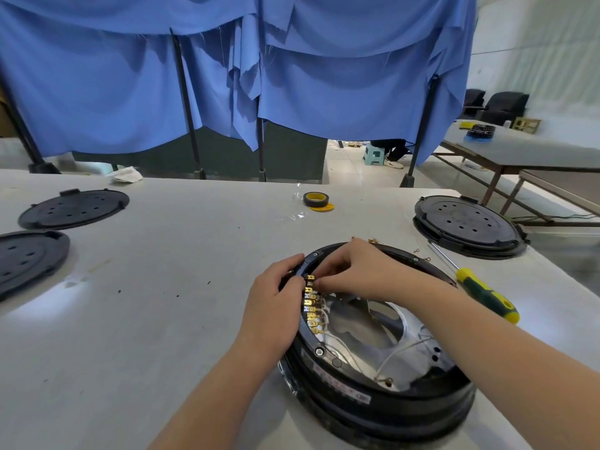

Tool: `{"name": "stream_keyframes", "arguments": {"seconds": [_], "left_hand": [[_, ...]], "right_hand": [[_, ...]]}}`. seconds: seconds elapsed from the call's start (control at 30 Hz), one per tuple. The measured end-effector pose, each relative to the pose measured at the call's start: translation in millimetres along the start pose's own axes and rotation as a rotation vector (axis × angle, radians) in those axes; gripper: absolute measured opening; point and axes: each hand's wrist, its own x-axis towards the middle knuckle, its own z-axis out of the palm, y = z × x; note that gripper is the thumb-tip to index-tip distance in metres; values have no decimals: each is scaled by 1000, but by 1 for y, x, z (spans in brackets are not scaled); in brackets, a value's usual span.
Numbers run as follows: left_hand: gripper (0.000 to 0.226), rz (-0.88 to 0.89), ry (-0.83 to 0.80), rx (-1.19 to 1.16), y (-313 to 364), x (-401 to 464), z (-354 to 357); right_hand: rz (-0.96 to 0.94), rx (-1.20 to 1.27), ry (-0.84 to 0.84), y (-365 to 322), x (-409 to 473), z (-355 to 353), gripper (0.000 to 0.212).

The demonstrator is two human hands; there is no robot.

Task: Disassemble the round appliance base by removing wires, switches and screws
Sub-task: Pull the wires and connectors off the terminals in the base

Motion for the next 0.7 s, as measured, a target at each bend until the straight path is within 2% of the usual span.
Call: {"name": "stream_keyframes", "arguments": {"seconds": [0.23,0.4,0.7], "left_hand": [[41,-9,2,-22,0,0,0],[41,-15,6,-40,0,0,0],[41,-15,14,-26,1,-1,1]], "right_hand": [[-39,16,13,3,0,2,15],[-76,-4,25,5,0,4,5],[-78,-56,45,6,1,3,10]]}}
